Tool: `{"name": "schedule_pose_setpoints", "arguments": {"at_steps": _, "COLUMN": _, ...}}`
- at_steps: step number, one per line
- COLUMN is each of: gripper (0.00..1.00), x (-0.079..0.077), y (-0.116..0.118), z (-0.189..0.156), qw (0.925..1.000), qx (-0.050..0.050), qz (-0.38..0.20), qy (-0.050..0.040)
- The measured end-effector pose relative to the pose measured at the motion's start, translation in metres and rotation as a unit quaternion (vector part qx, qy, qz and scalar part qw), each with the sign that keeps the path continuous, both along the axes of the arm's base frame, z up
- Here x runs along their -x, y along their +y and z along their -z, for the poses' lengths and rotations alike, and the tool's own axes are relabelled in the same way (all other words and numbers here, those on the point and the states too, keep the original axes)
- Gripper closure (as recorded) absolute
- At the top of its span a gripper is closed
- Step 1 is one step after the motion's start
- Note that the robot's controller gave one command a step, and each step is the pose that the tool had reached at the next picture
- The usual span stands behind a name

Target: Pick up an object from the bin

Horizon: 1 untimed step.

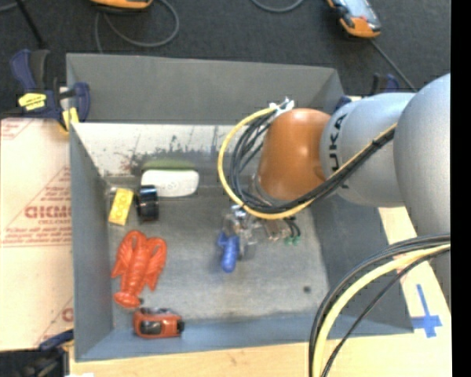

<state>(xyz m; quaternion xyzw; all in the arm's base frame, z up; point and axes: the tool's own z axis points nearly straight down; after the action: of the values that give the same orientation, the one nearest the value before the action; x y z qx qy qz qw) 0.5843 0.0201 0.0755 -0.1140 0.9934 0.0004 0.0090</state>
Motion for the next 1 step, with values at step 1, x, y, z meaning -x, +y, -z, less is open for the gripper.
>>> {"name": "schedule_pose_setpoints", "arguments": {"at_steps": 1, "gripper": 1.00, "x": -0.0697, "y": 0.0259, "z": -0.0676, "qw": 1.0000, "qx": 0.001, "qz": -0.004, "qy": 0.0072}}
